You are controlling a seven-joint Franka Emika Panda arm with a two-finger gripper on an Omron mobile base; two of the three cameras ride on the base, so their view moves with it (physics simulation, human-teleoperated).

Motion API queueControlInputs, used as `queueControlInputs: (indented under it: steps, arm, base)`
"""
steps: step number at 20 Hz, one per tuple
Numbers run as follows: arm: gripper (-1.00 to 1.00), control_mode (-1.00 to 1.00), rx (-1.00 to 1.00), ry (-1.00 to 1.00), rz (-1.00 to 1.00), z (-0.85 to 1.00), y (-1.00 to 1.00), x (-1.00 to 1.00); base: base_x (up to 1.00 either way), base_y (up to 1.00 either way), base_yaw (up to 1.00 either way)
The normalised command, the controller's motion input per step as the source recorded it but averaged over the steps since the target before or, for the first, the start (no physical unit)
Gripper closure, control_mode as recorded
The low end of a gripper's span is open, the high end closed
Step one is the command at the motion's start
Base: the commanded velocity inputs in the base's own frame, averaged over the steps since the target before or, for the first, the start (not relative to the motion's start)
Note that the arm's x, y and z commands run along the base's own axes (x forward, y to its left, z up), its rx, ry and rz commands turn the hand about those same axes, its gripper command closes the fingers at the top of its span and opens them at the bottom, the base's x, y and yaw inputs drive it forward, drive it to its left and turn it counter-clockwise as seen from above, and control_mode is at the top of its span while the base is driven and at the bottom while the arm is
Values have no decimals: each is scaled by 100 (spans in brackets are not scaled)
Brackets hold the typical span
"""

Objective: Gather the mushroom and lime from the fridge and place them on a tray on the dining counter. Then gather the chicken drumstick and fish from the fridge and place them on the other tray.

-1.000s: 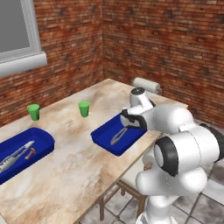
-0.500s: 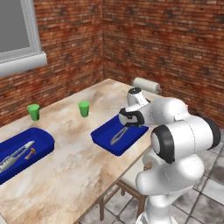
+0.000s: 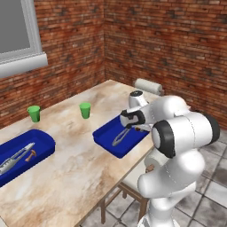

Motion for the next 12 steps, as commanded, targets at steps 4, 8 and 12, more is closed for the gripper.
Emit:
queueControlInputs:
  steps: [4,8,12]
  arm:
    - [100,-100,3,3,-3,-13,0,10]
    - [100,-100,2,1,-2,-4,1,11]
    - [-100,-100,0,2,-1,-5,16,4]
  base:
    - [0,0,0]
    - [0,0,0]
    - [0,0,0]
